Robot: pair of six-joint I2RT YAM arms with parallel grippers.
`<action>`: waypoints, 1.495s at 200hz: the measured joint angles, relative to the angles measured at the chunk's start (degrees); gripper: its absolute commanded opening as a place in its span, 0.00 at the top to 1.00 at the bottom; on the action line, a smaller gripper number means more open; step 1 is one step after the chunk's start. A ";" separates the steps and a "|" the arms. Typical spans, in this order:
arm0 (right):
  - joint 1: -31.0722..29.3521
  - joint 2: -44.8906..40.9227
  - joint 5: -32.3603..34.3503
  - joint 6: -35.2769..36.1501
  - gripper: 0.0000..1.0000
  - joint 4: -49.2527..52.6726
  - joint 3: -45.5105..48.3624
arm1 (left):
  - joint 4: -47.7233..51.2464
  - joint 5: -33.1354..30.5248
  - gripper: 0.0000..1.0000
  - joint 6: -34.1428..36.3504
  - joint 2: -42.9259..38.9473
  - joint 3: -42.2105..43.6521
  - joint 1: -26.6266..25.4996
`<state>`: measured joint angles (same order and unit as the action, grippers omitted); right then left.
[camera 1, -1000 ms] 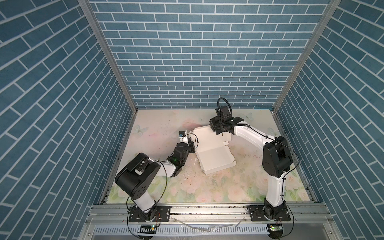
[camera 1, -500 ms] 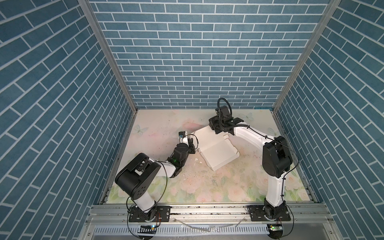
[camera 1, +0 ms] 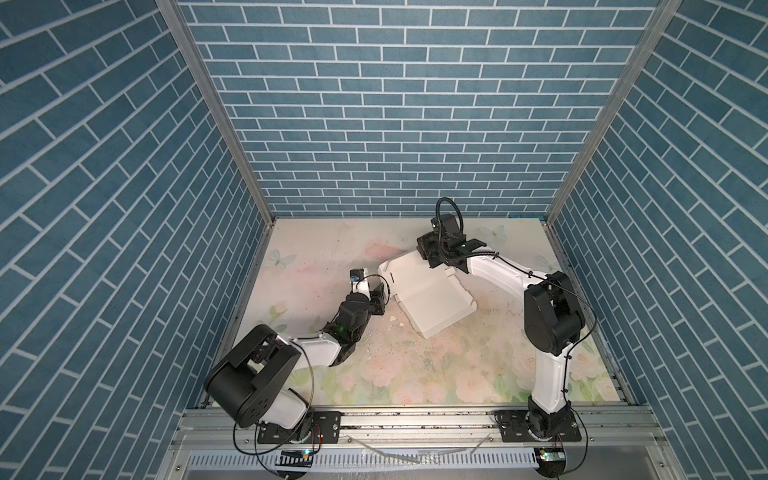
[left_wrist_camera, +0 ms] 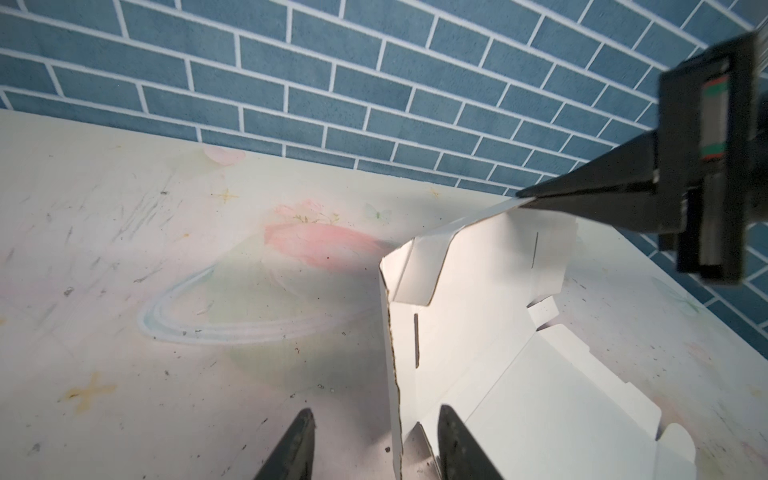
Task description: Fold the paper box
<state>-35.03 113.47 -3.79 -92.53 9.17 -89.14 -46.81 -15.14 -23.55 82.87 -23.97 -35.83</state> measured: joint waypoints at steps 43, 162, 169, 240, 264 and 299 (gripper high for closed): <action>0.00 -1.16 -1.31 1.53 0.95 -6.01 7.10 | 11.89 1.33 0.50 0.20 -7.37 -0.52 0.90; 1.38 -6.97 -10.80 9.20 0.96 -19.76 15.93 | 24.79 7.19 0.50 -0.04 -6.34 -3.08 3.96; 1.57 -7.04 -11.76 9.57 0.96 -20.90 16.46 | 24.63 7.80 0.50 -0.04 -5.53 -3.26 3.96; 2.71 -7.04 -20.46 13.22 0.97 -28.85 21.14 | 23.56 12.92 0.52 0.33 0.04 -6.56 3.98; 2.86 -7.04 -21.97 14.49 0.97 -30.05 21.68 | 23.06 13.92 0.53 0.68 0.39 -7.41 4.00; 3.43 -7.04 -23.08 15.06 0.97 -31.21 22.43 | 22.84 15.69 0.54 1.14 0.39 -8.11 4.00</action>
<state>-31.59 106.43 -26.87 -77.47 -22.04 -66.72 -23.97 0.56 -22.41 83.26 -32.08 -31.83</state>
